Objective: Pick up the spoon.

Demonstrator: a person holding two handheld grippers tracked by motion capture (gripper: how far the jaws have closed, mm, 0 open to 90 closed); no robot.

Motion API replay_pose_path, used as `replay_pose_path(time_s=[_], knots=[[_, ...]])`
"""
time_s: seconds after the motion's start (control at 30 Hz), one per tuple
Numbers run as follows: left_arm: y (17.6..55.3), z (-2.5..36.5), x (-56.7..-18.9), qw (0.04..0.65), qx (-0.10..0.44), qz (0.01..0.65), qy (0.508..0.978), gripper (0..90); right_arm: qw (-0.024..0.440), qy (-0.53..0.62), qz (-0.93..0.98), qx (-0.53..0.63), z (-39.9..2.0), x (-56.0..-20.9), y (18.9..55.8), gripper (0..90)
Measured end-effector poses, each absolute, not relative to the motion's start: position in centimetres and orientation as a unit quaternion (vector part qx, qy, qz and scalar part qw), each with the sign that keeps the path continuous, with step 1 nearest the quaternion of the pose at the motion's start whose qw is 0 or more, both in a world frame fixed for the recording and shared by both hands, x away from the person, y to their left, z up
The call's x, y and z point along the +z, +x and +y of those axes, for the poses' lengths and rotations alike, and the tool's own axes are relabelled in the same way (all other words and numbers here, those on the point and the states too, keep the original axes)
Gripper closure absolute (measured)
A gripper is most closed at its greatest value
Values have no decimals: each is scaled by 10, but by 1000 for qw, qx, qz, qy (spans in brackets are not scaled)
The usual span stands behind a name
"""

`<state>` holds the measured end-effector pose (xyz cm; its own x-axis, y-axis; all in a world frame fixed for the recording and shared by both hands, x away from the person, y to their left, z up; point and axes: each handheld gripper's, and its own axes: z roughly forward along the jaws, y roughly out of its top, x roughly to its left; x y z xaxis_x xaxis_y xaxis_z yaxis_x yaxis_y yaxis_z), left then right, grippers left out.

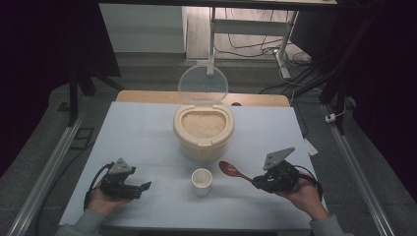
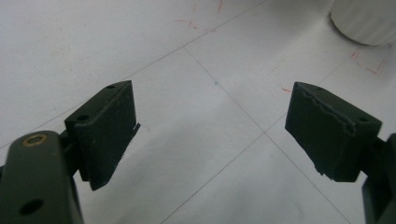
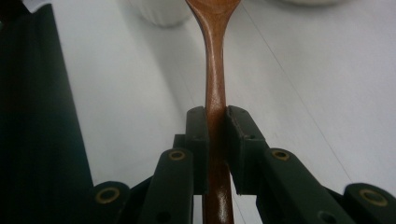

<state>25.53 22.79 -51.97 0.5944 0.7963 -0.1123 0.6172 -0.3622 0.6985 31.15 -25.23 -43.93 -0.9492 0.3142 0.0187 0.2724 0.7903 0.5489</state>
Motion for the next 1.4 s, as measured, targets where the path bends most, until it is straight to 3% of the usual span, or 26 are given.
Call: replay_pose_path(time_s=[0.77,1.07,1.4], knots=[[253,219,-508,369,127,412,823,172,31,100,949,298,-173,-438,315,792],[246,202,-465,394,143,360,833,183,33,93,951,293,-164,-437,314,792],[257,142,-421,392,120,279,868,188,41,83,954,286,-151,-431,313,792]])
